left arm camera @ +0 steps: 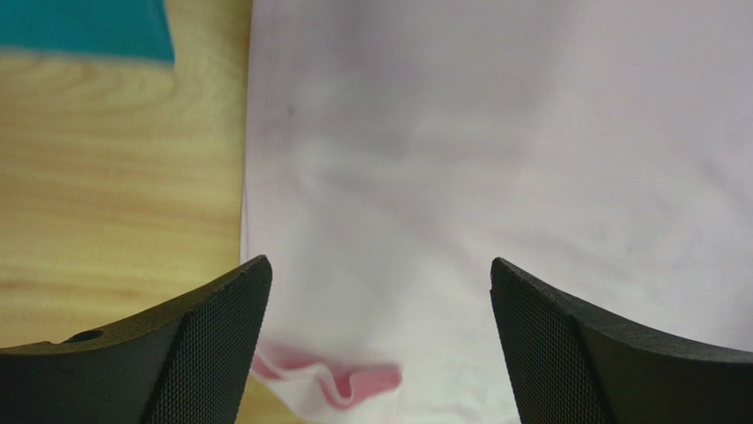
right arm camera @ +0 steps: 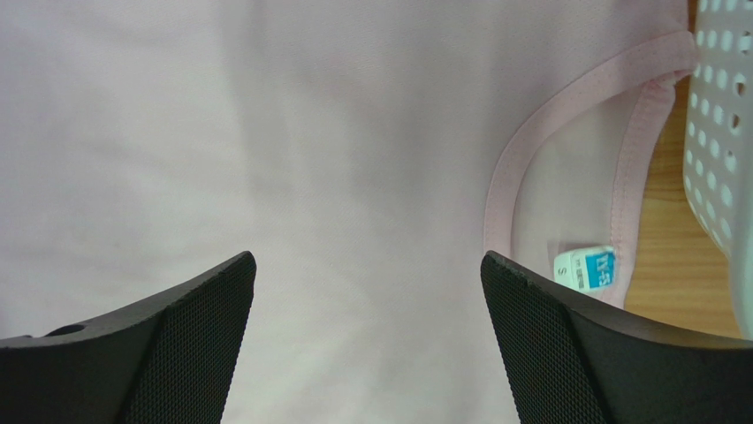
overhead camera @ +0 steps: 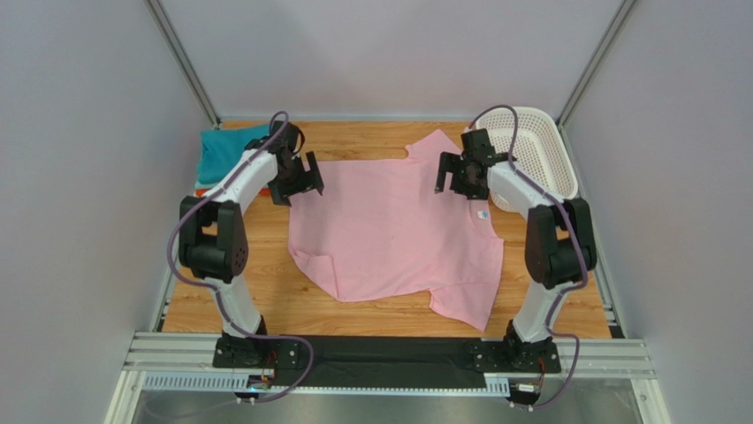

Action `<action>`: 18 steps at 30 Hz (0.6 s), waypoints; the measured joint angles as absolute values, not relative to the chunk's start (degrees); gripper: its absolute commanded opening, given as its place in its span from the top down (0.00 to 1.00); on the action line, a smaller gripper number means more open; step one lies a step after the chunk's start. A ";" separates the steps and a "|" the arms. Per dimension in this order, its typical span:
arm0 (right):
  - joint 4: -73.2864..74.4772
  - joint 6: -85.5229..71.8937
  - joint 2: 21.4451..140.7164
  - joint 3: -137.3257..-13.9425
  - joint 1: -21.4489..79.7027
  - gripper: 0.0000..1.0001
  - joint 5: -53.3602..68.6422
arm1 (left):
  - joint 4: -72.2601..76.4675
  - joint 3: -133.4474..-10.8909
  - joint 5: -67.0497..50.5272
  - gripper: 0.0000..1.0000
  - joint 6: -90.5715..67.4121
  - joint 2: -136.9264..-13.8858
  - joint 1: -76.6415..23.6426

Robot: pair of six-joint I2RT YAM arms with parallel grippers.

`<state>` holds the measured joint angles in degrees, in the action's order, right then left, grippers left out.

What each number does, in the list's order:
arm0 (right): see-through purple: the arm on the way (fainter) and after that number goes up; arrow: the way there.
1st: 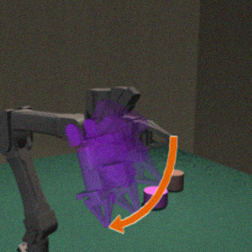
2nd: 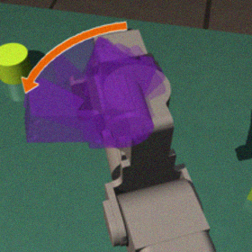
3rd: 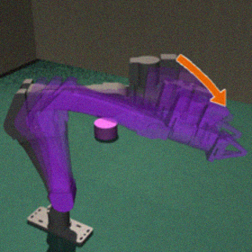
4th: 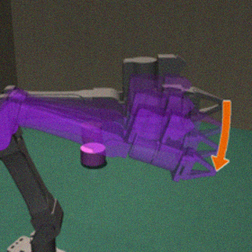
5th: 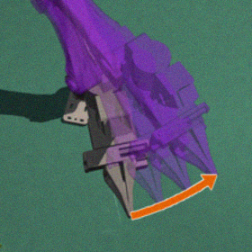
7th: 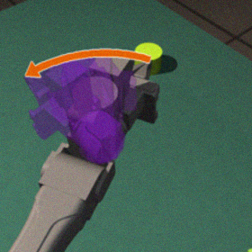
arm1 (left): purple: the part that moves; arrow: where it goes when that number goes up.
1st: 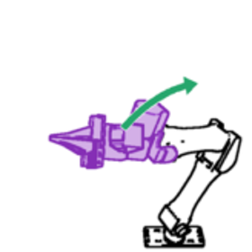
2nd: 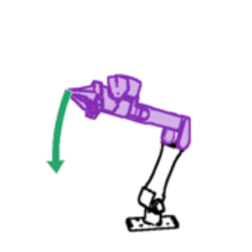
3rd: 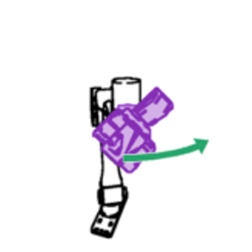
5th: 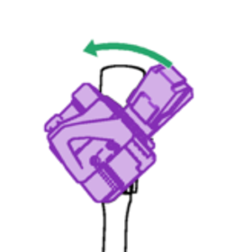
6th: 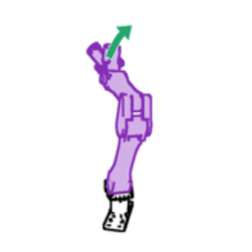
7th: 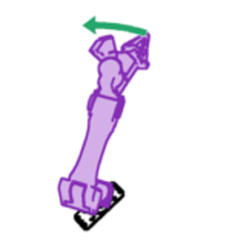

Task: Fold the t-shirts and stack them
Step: Flatten the tshirt out

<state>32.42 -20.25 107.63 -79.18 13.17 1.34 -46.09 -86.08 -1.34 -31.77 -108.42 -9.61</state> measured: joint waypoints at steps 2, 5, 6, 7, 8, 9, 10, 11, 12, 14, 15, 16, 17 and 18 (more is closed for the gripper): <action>32.12 -20.36 100.75 -75.35 14.33 0.00 1.43 | -46.76 -82.32 -0.32 0.00 -32.10 -102.00 -11.14; 31.48 -21.78 86.11 -66.30 16.01 0.00 1.13 | -47.07 -73.91 2.35 0.00 -33.82 -90.08 -16.40; 31.73 -22.24 82.32 -63.94 16.32 0.00 0.91 | -47.00 -71.68 3.03 0.00 -34.54 -87.53 -18.09; 31.24 -22.94 77.34 -60.58 16.43 0.00 0.45 | -47.24 -69.14 3.62 0.00 -35.48 -84.86 -20.21; 30.55 -23.49 73.19 -56.97 16.38 0.00 0.03 | -47.64 -66.48 4.10 0.00 -36.62 -82.70 -22.57; 30.70 -23.97 69.71 -53.80 16.27 0.00 -0.40 | -48.07 -64.23 4.64 0.00 -37.60 -81.47 -24.34; 31.11 -24.43 65.93 -50.09 16.12 0.00 -0.82 | -48.60 -62.78 5.10 0.00 -38.39 -81.08 -25.58; 31.16 -24.69 63.24 -47.05 15.97 0.00 -1.04 | -49.34 -61.34 5.74 0.00 -39.35 -81.17 -26.85; 32.34 -24.95 59.90 -43.35 15.84 0.00 -1.30 | -49.95 -60.42 6.55 0.01 -40.16 -81.67 -27.97; 34.48 -25.28 55.79 -39.31 15.84 0.00 -1.63 | -51.96 -59.72 8.75 0.05 -42.06 -83.50 -30.20; 35.38 -25.50 53.80 -37.69 15.84 0.00 -1.74 | -52.40 -59.75 9.72 0.08 -42.78 -84.49 -31.00; 36.25 -25.71 52.16 -36.67 15.84 0.00 -1.69 | -52.62 -59.77 10.33 0.11 -43.35 -85.38 -31.55; 36.69 -25.96 50.61 -35.90 15.81 0.00 -1.61 | -53.15 -60.01 11.07 0.17 -43.86 -86.61 -32.14; 36.82 -26.20 49.34 -35.40 15.84 0.00 -1.30 | -53.60 -60.40 11.53 0.19 -44.29 -87.79 -32.45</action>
<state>36.82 -26.20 49.34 -35.40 15.84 -1.30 -53.60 -60.40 11.53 -44.29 -87.79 -32.45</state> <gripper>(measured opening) 0.998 0.852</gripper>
